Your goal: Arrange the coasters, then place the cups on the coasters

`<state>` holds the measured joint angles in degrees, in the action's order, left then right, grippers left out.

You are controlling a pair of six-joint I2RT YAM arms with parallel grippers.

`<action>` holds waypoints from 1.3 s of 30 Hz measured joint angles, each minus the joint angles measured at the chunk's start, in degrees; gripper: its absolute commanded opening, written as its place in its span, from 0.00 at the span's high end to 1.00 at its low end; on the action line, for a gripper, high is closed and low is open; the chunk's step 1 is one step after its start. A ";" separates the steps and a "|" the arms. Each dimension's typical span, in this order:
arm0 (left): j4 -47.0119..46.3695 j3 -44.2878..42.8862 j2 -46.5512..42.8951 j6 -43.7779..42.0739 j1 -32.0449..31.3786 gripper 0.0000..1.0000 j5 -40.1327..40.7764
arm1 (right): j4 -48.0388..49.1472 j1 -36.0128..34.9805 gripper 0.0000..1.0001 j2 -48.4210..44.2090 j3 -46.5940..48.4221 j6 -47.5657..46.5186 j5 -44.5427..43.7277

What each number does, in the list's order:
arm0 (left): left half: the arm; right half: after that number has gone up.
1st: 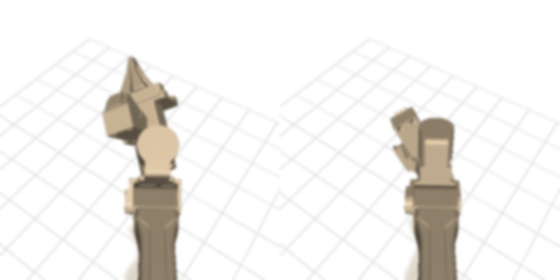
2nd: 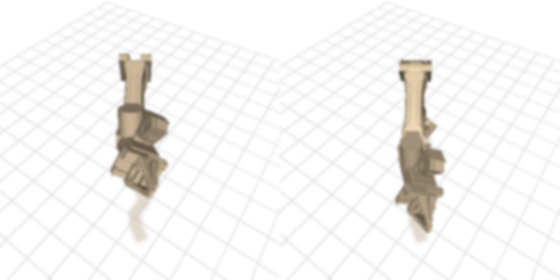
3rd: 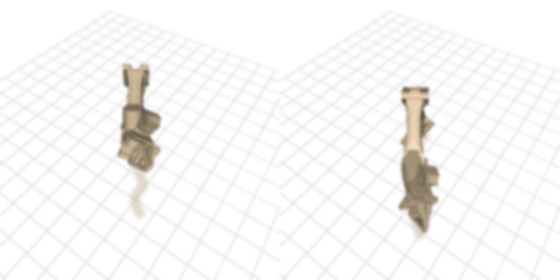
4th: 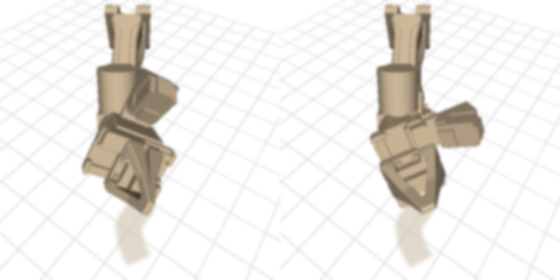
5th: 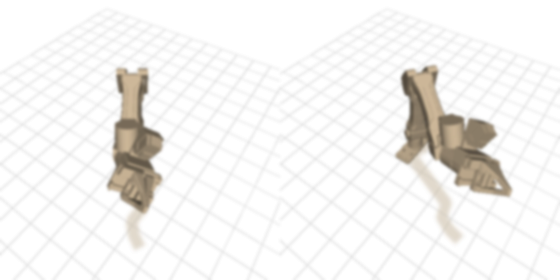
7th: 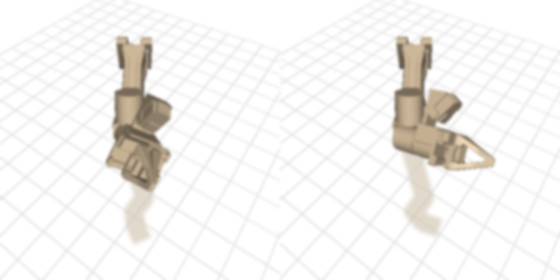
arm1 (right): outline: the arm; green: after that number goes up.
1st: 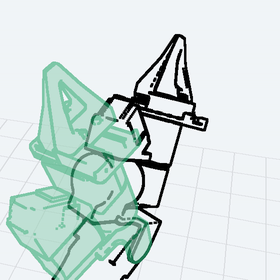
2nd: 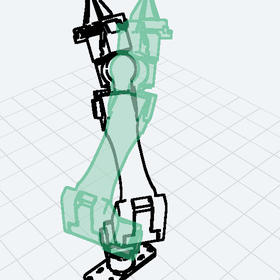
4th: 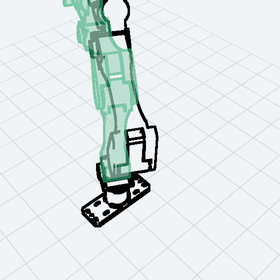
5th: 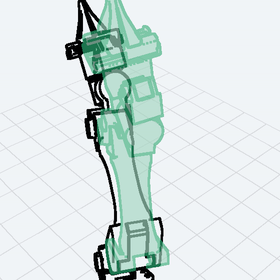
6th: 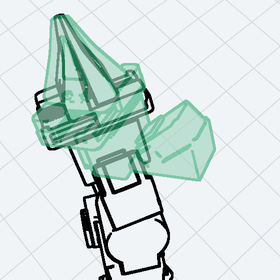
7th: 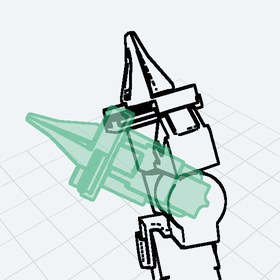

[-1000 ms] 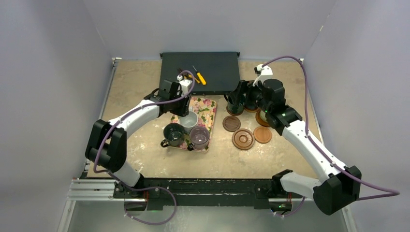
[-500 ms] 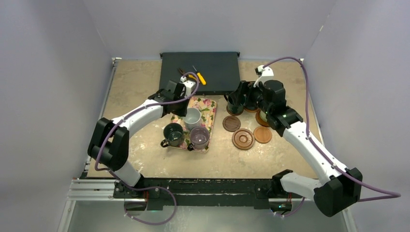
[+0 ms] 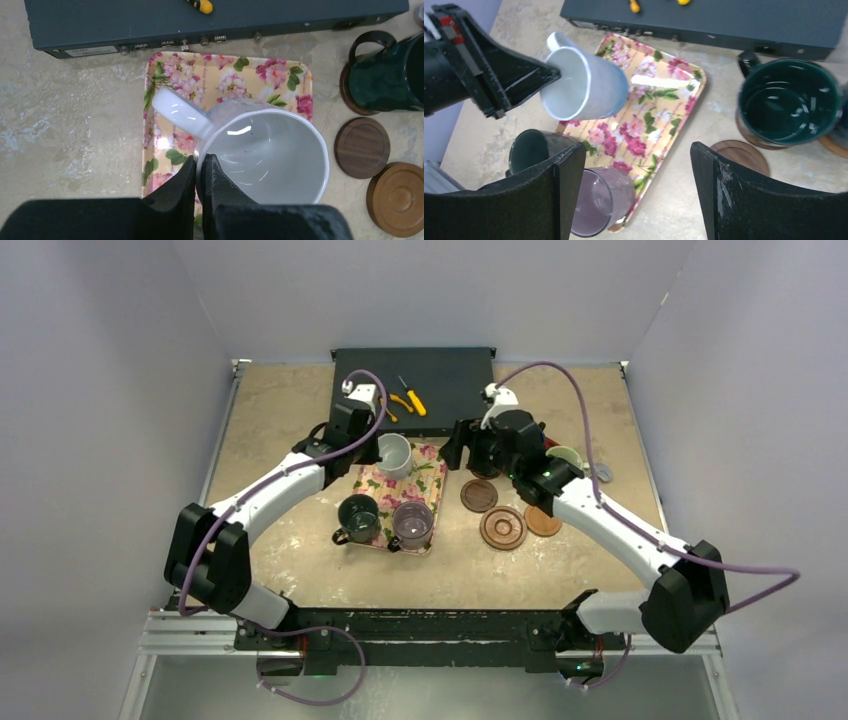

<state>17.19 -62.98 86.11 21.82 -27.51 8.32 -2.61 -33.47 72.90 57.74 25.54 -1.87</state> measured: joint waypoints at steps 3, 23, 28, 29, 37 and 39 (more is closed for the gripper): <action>-2.29 0.83 -0.11 2.25 0.00 1.00 0.74 | 0.48 -3.87 0.22 2.86 1.79 1.33 -1.79; -2.89 5.62 -4.33 6.12 0.00 1.00 3.58 | -6.60 -15.78 0.54 28.92 24.13 2.49 -17.38; -2.89 5.73 -4.79 6.16 -0.15 1.00 3.98 | -7.72 -16.04 0.63 32.09 25.00 2.64 -19.87; -2.93 5.92 -4.79 6.16 -0.39 1.00 4.09 | -7.61 -16.11 0.65 32.37 25.00 2.67 -20.02; -2.91 6.64 -4.98 6.16 -1.88 1.00 4.52 | -9.20 -16.35 0.92 37.00 28.48 2.45 -22.14; -3.13 6.67 -5.03 6.14 -1.99 1.00 4.87 | -9.51 -16.35 1.00 37.68 29.09 2.36 -22.80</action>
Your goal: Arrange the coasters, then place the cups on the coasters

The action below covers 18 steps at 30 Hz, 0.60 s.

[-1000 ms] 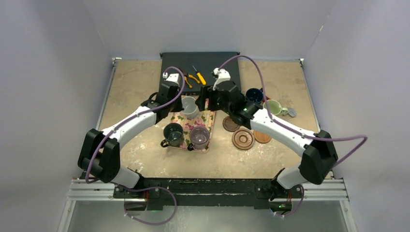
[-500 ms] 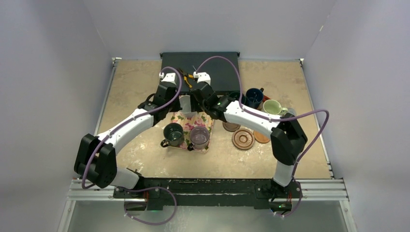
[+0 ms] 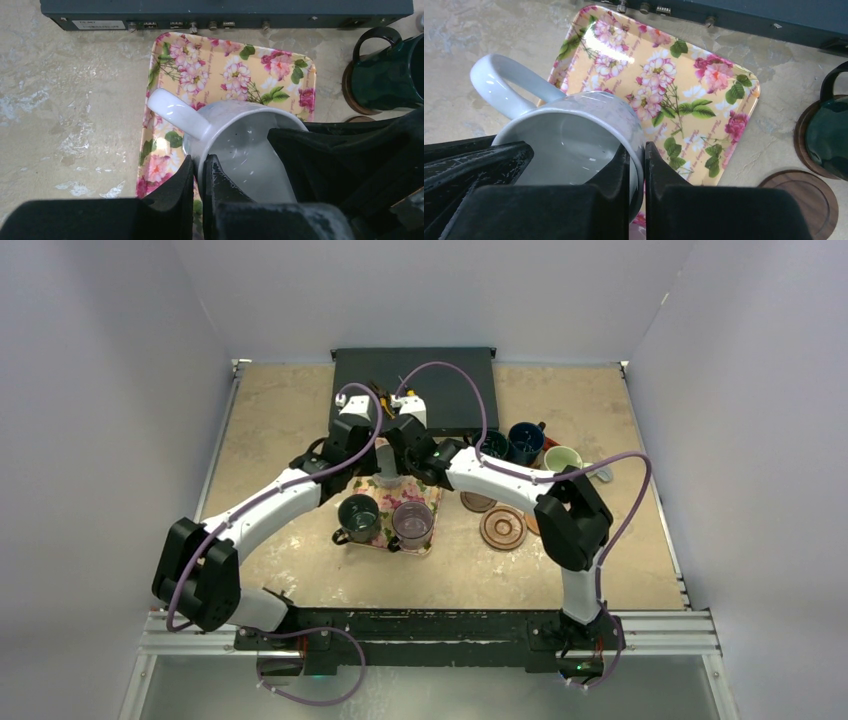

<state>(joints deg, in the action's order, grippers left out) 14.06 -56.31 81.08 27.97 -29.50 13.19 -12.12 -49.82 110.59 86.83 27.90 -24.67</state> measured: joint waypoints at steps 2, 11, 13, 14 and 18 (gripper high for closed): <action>0.13 -0.02 -0.20 -0.07 -0.28 1.00 0.17 | -0.48 -0.11 1.00 0.26 0.07 0.02 -0.68; -1.57 1.20 -3.63 -0.28 -0.52 0.44 0.00 | -2.58 0.17 1.00 -0.92 0.83 -1.16 -1.84; -3.96 2.27 -7.17 -0.76 -0.52 0.33 -0.09 | -3.50 1.42 1.00 -1.49 0.83 -2.01 -1.73; -5.40 2.82 -9.18 -1.07 -0.52 0.30 -0.07 | -3.93 2.21 1.00 -1.86 0.83 -2.54 -1.73; -10.88 4.37 -15.10 -2.51 -0.52 0.21 0.00 | -5.46 5.16 1.00 -4.22 0.83 -5.25 -1.01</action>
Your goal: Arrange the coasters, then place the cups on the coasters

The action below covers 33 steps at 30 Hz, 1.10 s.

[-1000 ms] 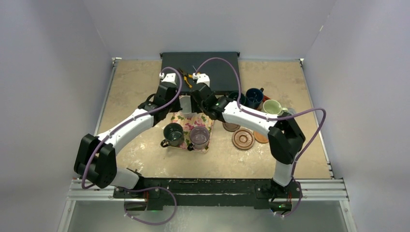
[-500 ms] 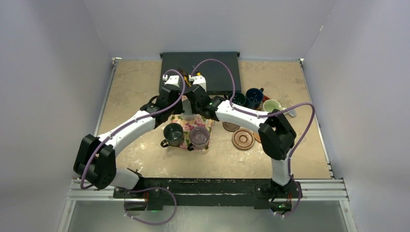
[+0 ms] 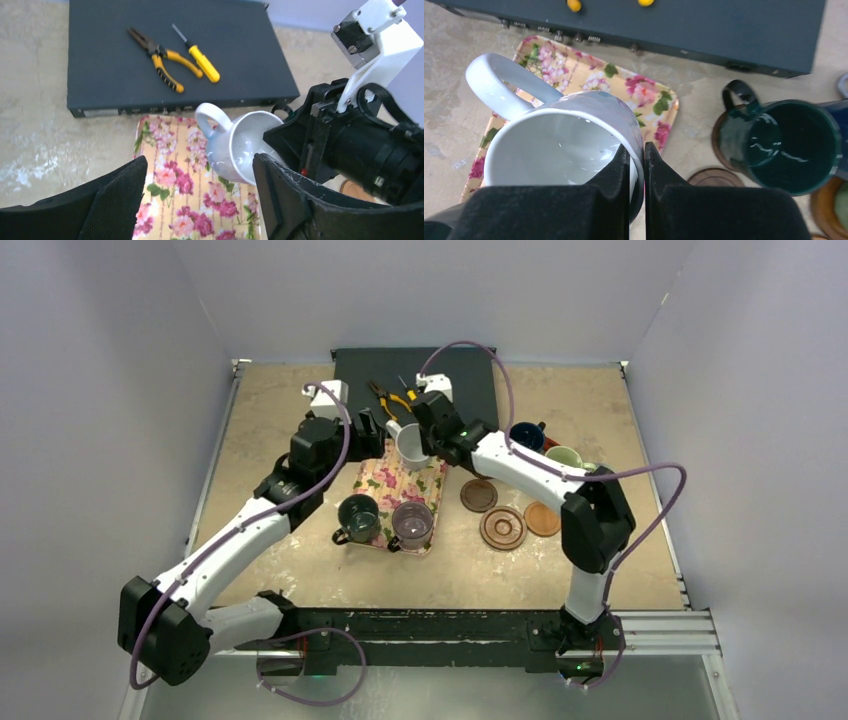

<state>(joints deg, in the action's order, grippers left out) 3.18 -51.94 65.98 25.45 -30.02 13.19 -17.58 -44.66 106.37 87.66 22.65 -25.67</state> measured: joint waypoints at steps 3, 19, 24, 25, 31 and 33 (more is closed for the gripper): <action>-2.49 0.44 -1.68 -1.20 0.07 0.19 0.00 | -0.55 2.08 1.00 -2.99 -0.11 -2.32 1.86; -2.60 0.44 -1.81 -2.69 11.63 0.17 2.69 | -0.98 9.18 1.00 -20.52 -15.41 -23.91 20.92; -2.64 0.44 -2.25 -3.69 11.63 0.17 3.58 | -0.76 9.18 1.00 -21.03 -20.65 -27.02 22.62; -2.67 0.44 -2.29 -3.82 11.63 0.17 3.63 | -0.57 9.27 1.00 -21.40 -21.73 -27.47 22.38; -2.67 0.44 -2.29 -4.09 11.63 0.17 3.82 | 1.36 10.88 1.00 -22.88 -26.08 -29.70 20.59; -2.67 0.44 -2.25 -4.11 11.63 0.17 3.82 | 2.14 11.61 1.00 -22.77 -26.97 -30.10 19.69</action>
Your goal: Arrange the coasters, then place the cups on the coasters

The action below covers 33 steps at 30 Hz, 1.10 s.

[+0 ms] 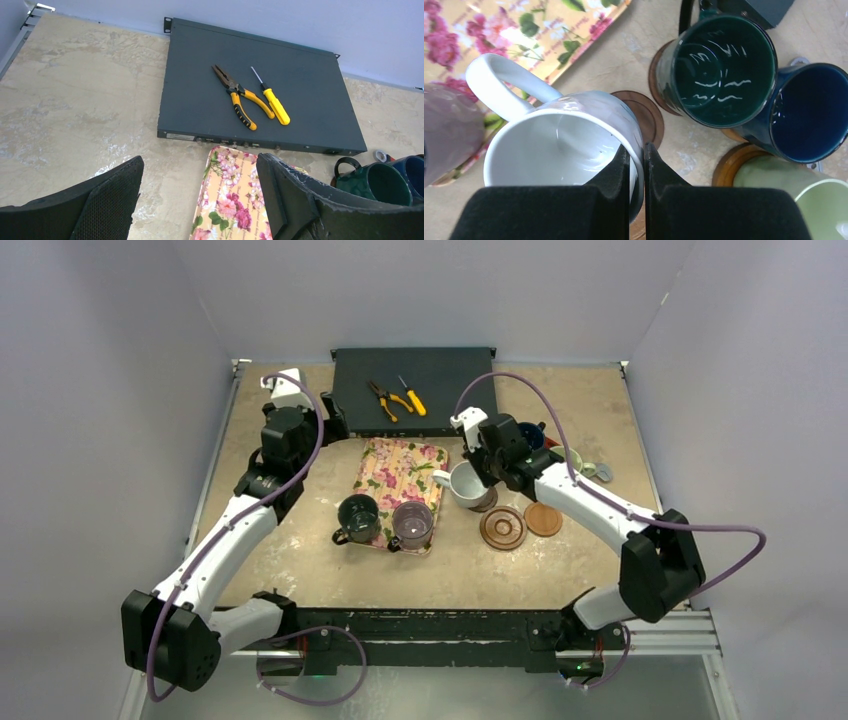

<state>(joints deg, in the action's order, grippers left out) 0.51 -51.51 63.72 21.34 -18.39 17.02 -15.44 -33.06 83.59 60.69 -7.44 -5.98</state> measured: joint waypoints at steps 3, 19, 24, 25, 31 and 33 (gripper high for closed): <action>0.00 0.00 0.07 -0.13 0.00 0.17 -0.02 | 0.33 1.01 1.00 0.66 -0.28 -0.55 -0.55; 0.00 0.00 0.13 -1.03 0.00 0.17 -0.09 | 1.68 5.86 1.00 4.55 -0.28 -1.44 1.14; 0.00 0.00 0.13 -1.03 0.00 0.17 -0.09 | 1.20 6.08 1.00 5.33 -0.28 -1.86 2.14; 0.00 0.00 0.13 -1.03 0.00 0.17 -0.09 | 1.05 6.12 1.00 5.53 -0.28 -1.88 2.40; 0.00 0.00 0.13 -1.03 0.00 0.17 -0.11 | 0.98 6.36 1.00 6.93 -0.26 -2.03 3.23; 0.00 0.00 0.13 -1.05 0.00 0.17 -0.11 | 0.98 6.51 1.00 6.93 -0.26 -2.05 3.61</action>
<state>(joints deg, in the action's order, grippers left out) 0.51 -51.51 63.86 20.29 -18.39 16.91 -14.46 -26.55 90.52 60.42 -9.50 -2.37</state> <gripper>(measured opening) 0.827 0.075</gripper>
